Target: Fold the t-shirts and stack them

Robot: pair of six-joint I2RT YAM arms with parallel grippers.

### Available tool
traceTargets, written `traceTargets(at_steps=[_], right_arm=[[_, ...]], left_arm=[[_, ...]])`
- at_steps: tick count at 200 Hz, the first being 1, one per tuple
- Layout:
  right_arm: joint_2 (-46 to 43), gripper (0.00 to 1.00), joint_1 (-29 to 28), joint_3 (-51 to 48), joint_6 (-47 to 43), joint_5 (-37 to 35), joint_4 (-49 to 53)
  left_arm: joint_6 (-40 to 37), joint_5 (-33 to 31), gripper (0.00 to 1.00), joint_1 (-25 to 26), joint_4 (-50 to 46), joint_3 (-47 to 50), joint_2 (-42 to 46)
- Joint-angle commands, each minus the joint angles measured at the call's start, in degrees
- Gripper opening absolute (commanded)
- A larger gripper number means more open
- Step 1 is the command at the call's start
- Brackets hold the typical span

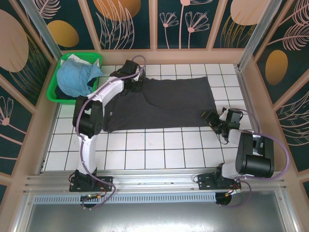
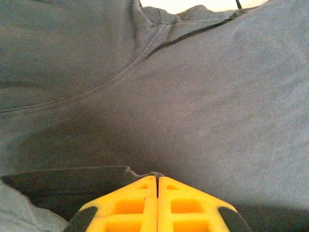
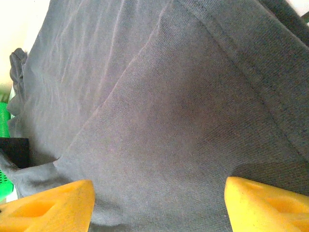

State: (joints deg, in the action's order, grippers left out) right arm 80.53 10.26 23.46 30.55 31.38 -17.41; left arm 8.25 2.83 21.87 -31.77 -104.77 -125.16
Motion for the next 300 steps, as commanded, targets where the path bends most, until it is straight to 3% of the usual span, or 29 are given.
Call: traceTargets(at_steps=[1,14,28,39,64,78,99,120,154,198,256,300], right_arm=[[0.05,0.72,-1.02,-0.73,0.09,0.5,-0.14],[-0.28,0.72,-1.1,-0.65,-0.12,-0.15,0.44],[-0.39,0.72,-1.32,-0.61,-0.22,-0.43,0.66],[-0.54,0.72,-1.67,-0.44,-0.38,-0.84,0.95],[-2.12,0.72,-3.9,0.78,-1.55,-4.94,4.21],[-4.35,0.72,-6.86,2.43,-2.24,-10.37,8.06],[-7.32,0.74,-15.5,7.34,-4.0,-20.79,15.75],[-7.19,0.76,-18.94,9.13,-2.99,-21.39,15.02],[2.84,0.76,-21.64,13.75,-3.06,-20.4,12.91],[9.23,0.73,-18.65,15.03,-1.54,-23.72,15.04],[7.31,0.6,-9.92,8.88,0.13,-19.07,14.13],[3.69,0.58,-6.13,6.39,-0.37,-16.9,13.95]], left_arm=[[-1.25,2.96,0.21,-0.03,-2.15,-1.9,-3.69],[-0.84,1.82,0.34,0.02,-1.33,-1.2,-3.9],[-0.43,0.1,0.38,0.02,-0.33,-0.49,-3.17],[-0.07,-0.78,0.48,0.03,-0.1,-0.43,-2.33],[2.37,-4.19,0.6,0.01,0.58,1.54,1.96],[4.48,-4.59,0.62,0.02,2.63,6.13,6.56],[9.64,-0.69,0.65,0.06,11.82,21.86,17.3],[17.56,5.11,0.67,0.11,25.31,41.47,29.05],[26.77,9.47,0.67,0.63,35.36,62.53,37.98],[29.32,-4.56,0.71,-0.69,30.79,72.3,42.48],[30.78,-5.44,0.66,-5.92,31.37,72.42,38.26],[30.36,-13.88,0.68,-8.04,24.39,72.79,44.06]])
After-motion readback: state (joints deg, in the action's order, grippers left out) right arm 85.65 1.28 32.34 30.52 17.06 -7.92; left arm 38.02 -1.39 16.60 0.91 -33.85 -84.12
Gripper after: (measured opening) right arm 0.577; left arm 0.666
